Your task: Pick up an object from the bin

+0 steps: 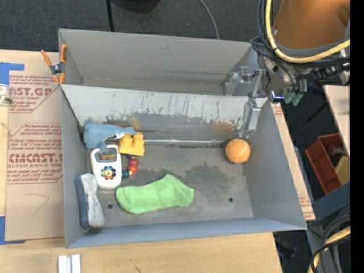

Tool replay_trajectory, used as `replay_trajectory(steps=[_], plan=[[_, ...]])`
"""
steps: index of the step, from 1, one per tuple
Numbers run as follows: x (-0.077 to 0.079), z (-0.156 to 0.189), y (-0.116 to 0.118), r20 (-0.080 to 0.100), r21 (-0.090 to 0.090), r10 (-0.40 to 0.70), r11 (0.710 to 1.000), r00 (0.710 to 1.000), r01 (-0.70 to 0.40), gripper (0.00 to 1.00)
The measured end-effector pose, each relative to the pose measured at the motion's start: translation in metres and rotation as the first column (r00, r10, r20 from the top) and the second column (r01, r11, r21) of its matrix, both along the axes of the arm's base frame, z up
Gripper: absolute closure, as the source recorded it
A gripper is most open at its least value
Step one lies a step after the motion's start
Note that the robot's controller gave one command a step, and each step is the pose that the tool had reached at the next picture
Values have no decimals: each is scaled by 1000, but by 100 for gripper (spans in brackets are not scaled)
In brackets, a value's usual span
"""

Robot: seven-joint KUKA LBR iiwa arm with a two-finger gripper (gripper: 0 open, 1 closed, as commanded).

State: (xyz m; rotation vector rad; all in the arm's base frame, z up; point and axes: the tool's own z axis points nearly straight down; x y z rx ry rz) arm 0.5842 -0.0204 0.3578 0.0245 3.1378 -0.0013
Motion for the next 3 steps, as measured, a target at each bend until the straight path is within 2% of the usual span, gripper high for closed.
replay_trajectory(steps=[1, 2, 3], plan=[[-7, -9, 10, 16, 1, 25, 1000, 1000, -25, 0], [-8, -45, 26, -5, 0, 26, 1000, 1000, -26, 0], [-6, -7, 37, -1, 2, 39, 999, 999, -39, 0]])
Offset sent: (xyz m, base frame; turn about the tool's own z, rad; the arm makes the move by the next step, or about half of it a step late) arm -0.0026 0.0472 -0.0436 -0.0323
